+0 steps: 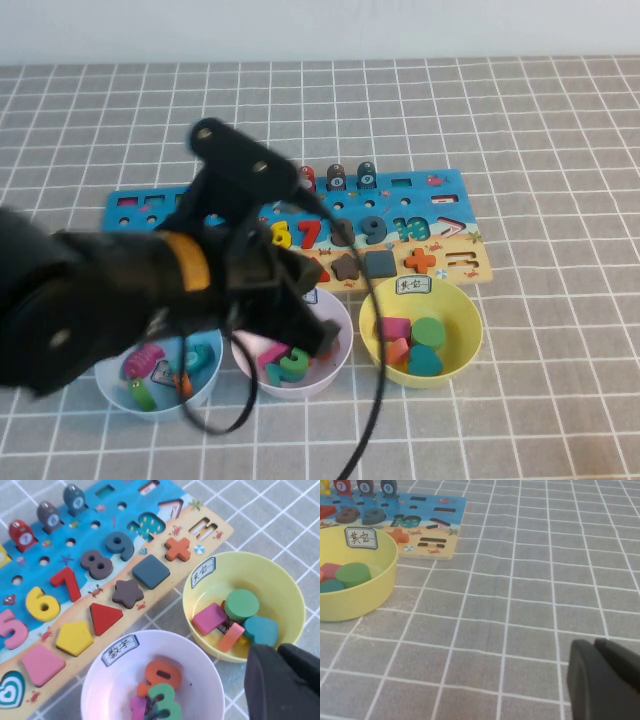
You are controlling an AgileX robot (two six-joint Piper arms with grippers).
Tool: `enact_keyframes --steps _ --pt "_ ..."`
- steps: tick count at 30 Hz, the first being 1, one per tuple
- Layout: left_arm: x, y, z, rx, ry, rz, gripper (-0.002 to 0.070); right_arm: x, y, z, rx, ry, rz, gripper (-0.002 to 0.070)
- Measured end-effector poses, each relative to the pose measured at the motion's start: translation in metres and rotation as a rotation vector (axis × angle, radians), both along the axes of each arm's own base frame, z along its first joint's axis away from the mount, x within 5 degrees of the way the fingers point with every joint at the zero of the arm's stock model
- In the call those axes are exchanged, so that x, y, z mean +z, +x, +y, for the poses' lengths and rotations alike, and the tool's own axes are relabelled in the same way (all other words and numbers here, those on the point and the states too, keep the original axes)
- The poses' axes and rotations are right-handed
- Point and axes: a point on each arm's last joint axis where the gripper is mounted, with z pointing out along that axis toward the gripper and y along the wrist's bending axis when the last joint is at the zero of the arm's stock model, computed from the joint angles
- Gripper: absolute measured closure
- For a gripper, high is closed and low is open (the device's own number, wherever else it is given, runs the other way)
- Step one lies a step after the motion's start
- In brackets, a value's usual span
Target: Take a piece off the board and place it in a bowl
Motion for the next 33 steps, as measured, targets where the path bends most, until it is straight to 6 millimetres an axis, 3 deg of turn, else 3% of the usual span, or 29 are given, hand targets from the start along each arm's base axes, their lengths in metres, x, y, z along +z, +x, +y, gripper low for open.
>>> enact_keyframes --steps 8,13,23,30,33 --pt "-0.001 -0.043 0.044 0.022 -0.166 -0.145 0.0676 0.000 0.000 0.000 0.000 0.000 0.000 0.0694" --pt "-0.013 -0.063 0.064 0.048 -0.244 -0.160 0.0676 0.000 0.000 0.000 0.000 0.000 0.000 0.0694" --pt "-0.030 -0.069 0.070 0.046 -0.206 -0.143 0.0676 0.000 0.000 0.000 0.000 0.000 0.000 0.0694" --pt "-0.044 -0.070 0.072 0.018 -0.247 -0.260 0.0677 0.000 0.000 0.000 0.000 0.000 0.000 0.0694" --pt "-0.057 -0.079 0.085 0.037 -0.309 -0.333 0.0677 0.000 0.000 0.000 0.000 0.000 0.000 0.0694"
